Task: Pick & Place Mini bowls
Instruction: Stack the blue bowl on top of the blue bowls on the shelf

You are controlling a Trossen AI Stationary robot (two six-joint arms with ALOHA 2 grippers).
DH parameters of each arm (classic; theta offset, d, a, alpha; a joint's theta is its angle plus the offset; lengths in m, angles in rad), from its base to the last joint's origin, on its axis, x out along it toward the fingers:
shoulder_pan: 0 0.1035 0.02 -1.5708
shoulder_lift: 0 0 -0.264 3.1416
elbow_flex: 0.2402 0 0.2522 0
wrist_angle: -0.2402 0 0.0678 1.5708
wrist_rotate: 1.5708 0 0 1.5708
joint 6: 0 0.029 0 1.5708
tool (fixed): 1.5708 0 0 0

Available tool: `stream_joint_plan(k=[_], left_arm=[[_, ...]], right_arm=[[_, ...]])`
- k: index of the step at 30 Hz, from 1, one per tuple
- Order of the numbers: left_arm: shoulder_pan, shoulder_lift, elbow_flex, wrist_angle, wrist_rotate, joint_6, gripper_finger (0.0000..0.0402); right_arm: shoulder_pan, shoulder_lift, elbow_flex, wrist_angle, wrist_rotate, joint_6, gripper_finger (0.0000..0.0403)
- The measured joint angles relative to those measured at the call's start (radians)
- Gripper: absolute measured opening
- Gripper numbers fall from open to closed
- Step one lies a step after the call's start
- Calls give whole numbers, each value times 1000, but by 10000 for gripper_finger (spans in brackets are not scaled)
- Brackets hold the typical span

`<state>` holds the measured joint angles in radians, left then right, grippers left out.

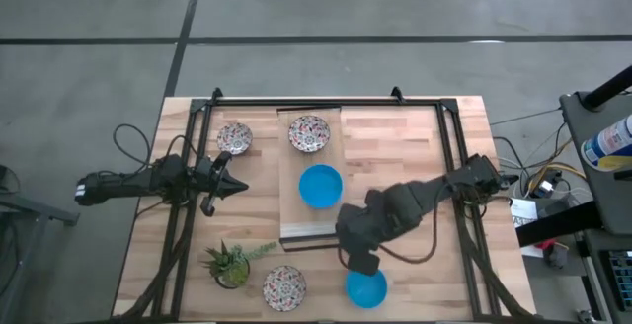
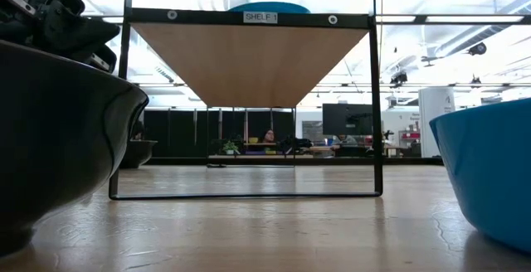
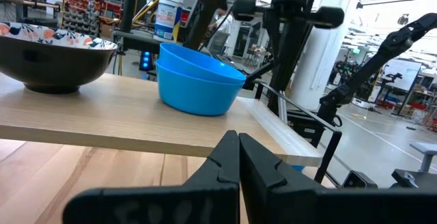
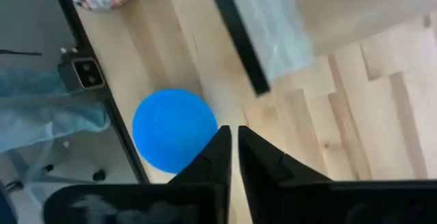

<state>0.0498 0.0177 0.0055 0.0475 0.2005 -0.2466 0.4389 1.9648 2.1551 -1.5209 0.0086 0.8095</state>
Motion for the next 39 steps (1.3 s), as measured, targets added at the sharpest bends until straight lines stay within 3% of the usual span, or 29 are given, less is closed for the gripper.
stream_joint_plan(k=[9,14,25,32,39], left_arm=[[0,0,0,0,0,0,0],[0,0,0,0,0,0,0],[0,0,0,0,0,0,0],[0,0,0,0,0,0,0],[0,0,0,0,0,0,0]], right_arm=[[119,0,-151,111,-6,110,115],[199,-1,-273,152,9,195,146],[258,-34,-532,465,18,379,142],[259,-108,-680,544,19,477,139],[236,-209,-875,749,11,664,139]])
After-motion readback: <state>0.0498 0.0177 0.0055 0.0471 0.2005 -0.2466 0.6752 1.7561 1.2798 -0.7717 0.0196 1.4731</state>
